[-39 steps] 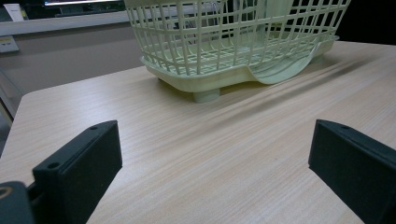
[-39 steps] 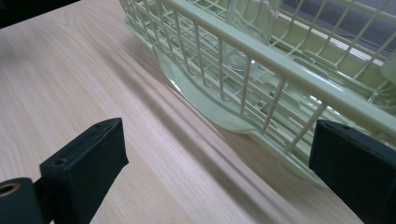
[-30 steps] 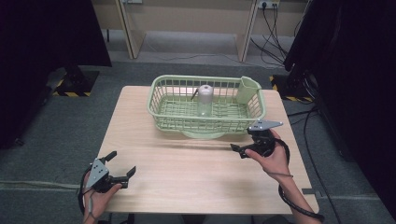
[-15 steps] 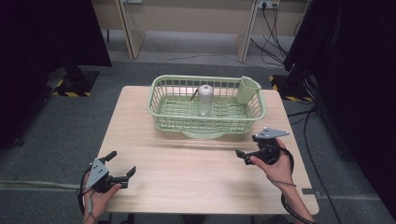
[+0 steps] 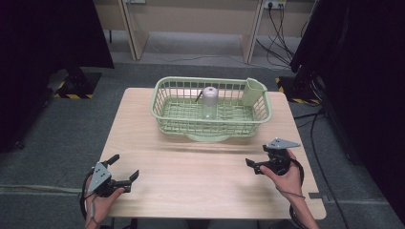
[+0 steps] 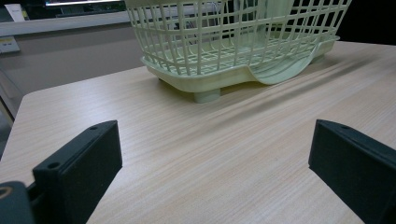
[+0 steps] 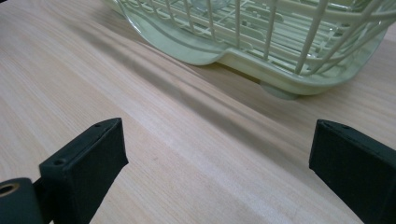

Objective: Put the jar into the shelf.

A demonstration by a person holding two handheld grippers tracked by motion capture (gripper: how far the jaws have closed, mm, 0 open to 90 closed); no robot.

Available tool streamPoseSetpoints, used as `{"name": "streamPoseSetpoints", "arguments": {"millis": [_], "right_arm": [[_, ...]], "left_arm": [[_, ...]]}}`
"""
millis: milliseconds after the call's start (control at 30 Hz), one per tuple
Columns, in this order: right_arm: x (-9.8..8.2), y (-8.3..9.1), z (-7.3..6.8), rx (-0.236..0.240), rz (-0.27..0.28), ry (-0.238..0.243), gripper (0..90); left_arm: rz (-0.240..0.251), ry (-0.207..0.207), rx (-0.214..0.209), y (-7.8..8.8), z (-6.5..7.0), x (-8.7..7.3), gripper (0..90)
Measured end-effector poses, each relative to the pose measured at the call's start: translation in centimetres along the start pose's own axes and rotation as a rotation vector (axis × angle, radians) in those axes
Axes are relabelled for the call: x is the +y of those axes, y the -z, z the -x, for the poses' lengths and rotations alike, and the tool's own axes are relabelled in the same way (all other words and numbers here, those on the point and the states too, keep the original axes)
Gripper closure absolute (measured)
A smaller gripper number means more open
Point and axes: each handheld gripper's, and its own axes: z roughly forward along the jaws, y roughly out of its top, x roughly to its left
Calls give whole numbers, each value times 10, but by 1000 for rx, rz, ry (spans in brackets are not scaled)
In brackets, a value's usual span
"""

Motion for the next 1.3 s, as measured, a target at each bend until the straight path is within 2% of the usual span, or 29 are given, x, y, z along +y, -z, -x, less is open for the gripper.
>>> {"name": "streamPoseSetpoints", "arguments": {"millis": [433, 933, 1300], "right_arm": [[-23, -6, 8, -26, -3, -47, 42], [-46, -10, 21, -62, 32, -107, 42], [-60, -13, 27, -47, 59, -133, 41]], "left_arm": [[0, 0, 1, 0, 0, 0, 21], [-1, -2, 1, 0, 0, 0, 20], [-2, -4, 1, 0, 0, 0, 21]]}}
